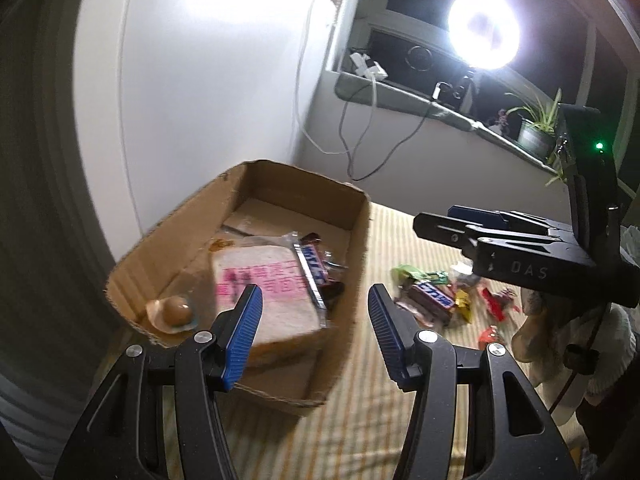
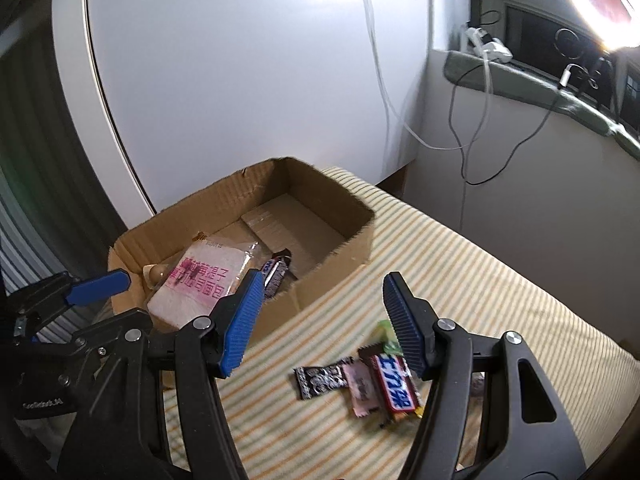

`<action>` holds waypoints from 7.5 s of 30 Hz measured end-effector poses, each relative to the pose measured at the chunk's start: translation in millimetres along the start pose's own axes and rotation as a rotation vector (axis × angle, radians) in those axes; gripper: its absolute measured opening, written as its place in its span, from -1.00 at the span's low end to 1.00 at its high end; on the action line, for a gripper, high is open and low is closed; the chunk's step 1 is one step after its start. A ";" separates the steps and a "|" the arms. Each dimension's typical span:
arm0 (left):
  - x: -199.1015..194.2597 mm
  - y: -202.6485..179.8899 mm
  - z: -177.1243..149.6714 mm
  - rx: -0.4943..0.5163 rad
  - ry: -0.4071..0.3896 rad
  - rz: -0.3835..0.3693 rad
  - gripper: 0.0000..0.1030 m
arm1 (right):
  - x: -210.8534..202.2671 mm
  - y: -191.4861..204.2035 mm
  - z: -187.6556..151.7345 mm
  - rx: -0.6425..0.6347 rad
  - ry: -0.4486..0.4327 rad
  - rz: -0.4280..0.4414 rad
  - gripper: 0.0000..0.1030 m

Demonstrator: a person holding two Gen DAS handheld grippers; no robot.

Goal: Organize snacks
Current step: 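Return the left tool to the pile and grasp another chocolate bar, then grasp the cartoon-wrapped candy with the right tool while the left tool lifts its bar, then carry the chocolate bar and cartoon candy into the box and release both, then move both tools back toward the remaining candy packets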

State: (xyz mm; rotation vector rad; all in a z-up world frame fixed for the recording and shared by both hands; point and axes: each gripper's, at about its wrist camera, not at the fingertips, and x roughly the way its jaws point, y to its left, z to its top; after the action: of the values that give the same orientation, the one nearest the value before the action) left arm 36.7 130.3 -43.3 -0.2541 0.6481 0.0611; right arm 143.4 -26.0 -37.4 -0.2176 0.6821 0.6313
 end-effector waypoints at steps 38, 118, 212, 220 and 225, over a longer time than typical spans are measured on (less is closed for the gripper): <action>122.7 -100.9 -9.7 0.008 0.271 -0.189 0.04 | -36.4 -90.7 -134.8 0.071 0.201 -0.050 0.08; 50.7 19.3 50.0 -0.028 0.033 0.012 -0.45 | 40.6 -10.7 25.0 -0.035 0.043 0.058 -0.17; 113.0 -88.2 -18.2 0.118 0.241 -0.144 -0.48 | 4.9 -86.9 -102.5 -0.096 0.225 0.015 -0.20; 123.8 -97.1 -14.6 0.175 0.258 -0.138 -0.48 | 21.0 -85.5 -100.5 -0.123 0.251 0.018 -0.20; 124.7 -102.2 -18.0 0.218 0.265 -0.123 -0.48 | 24.0 -88.1 -98.3 -0.121 0.256 0.017 -0.20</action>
State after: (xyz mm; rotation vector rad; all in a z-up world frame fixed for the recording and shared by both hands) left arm 139.2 24.1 -110.5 -0.0913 0.8943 -0.1630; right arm 160.4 -122.5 -129.0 -0.4101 0.8934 0.6679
